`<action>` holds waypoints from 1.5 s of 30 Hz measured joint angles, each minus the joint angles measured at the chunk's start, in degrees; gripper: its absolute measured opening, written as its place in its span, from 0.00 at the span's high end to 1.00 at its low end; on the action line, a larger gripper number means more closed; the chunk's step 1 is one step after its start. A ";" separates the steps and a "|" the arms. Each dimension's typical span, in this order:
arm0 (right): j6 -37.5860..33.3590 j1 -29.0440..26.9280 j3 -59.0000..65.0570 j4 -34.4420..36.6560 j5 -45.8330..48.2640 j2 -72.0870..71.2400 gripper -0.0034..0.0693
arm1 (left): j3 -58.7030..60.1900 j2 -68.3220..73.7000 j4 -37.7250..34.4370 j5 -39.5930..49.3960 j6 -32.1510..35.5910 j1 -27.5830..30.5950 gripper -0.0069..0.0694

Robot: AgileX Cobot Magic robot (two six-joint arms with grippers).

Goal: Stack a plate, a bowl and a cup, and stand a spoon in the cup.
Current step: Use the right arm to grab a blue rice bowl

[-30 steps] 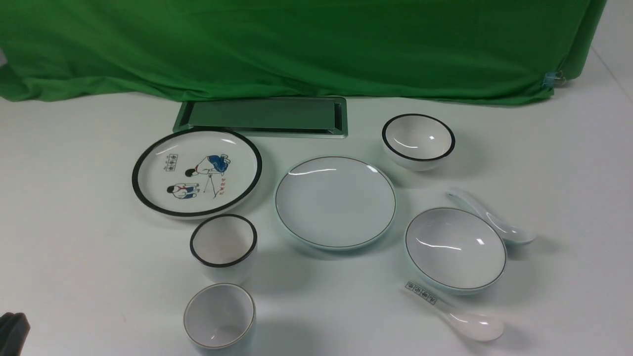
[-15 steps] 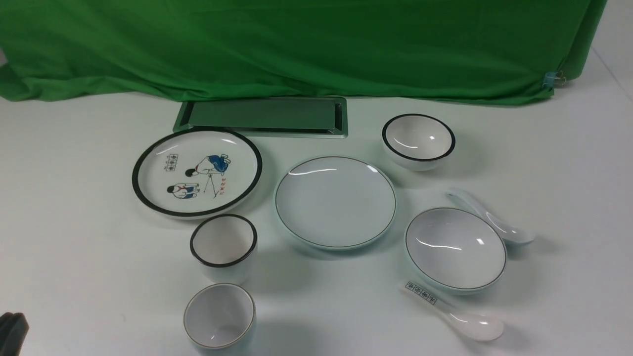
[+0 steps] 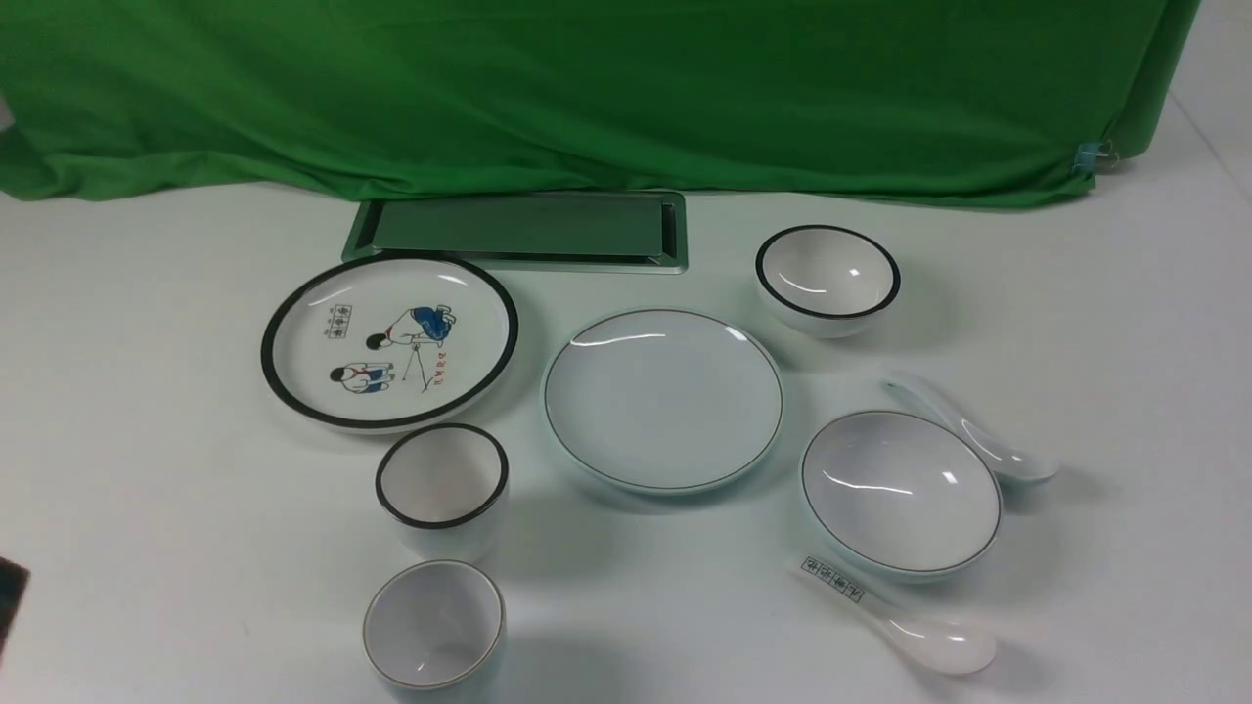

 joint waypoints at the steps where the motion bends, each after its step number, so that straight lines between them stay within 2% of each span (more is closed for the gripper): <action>1: 6.86 0.00 0.00 0.85 0.00 0.00 0.62 | 0.00 0.00 -3.64 -1.48 -4.65 0.00 0.95; 2: 13.48 0.00 0.00 1.52 0.00 0.00 0.62 | 0.00 0.00 -7.50 -3.76 -8.73 0.00 0.95; 3: 17.97 0.00 0.00 1.75 0.06 0.00 0.62 | 0.00 0.00 -8.44 -4.90 -10.07 0.00 0.95; 5: 20.79 0.00 0.00 1.63 0.06 0.00 0.62 | 0.00 0.00 -7.60 -5.61 -10.48 0.00 0.95; 7: 20.76 0.00 0.00 0.54 0.06 0.00 0.62 | 0.00 0.00 -7.01 -5.92 -11.21 0.00 0.95; 11: 16.73 0.00 0.00 -1.34 0.00 0.00 0.62 | 0.00 0.00 -6.93 -6.55 -13.69 0.00 0.95; 15: 15.01 0.00 0.00 -1.06 -2.68 0.00 0.62 | 0.00 0.00 -3.43 -9.82 -14.32 0.00 0.95; 18: 7.16 1.30 -1.63 -1.00 -4.36 0.07 0.64 | -4.88 -0.05 9.33 -8.50 -14.49 0.00 0.95; 22: -6.35 4.22 -9.13 -1.04 -3.85 4.28 0.82 | -15.12 3.76 22.88 4.37 -13.72 0.00 0.95; 23: -12.12 5.42 -12.71 -1.07 -3.28 8.42 0.89 | -18.83 7.37 26.87 9.70 -11.98 0.00 0.95; 24: -15.55 6.28 -15.47 -1.17 -2.78 10.95 0.92 | -21.41 10.34 28.42 12.52 -10.34 0.00 0.95; 26: -22.76 7.54 -20.25 -1.31 -1.02 16.70 0.93 | -25.70 14.90 29.39 17.83 -5.31 0.00 0.95; 27: -27.98 8.22 -23.44 -1.31 1.23 20.51 0.93 | -28.54 18.92 29.30 21.55 -0.07 0.00 0.95; 28: -28.80 8.49 -24.74 -1.31 1.67 22.11 0.93 | -29.71 20.23 29.12 22.20 0.93 0.00 0.95; 29: -34.65 9.17 -29.46 -1.31 5.55 27.94 0.94 | -33.87 24.76 28.39 27.49 8.28 0.00 0.95; 30: -37.60 9.42 -32.89 -1.31 9.09 32.22 0.94 | -36.88 28.00 27.88 31.07 13.75 0.00 0.95; 33: -44.47 9.86 -42.22 -1.31 21.12 44.09 0.94 | -44.99 36.88 26.48 42.36 24.88 -0.15 0.95; 37: -50.14 10.10 -51.93 -1.26 32.46 58.91 0.94 | -53.40 47.06 24.40 53.34 30.15 -2.71 0.95; 41: -51.32 11.02 -56.06 -1.25 35.52 68.25 0.93 | -58.70 54.67 22.03 56.39 35.28 -8.94 0.95; 43: -51.70 13.02 -57.65 -1.25 35.41 73.81 0.89 | -61.56 59.38 20.50 57.05 38.62 -13.87 0.95; 45: -51.74 15.37 -58.42 -1.20 34.31 77.58 0.80 | -63.83 63.79 19.74 57.11 39.75 -18.38 0.95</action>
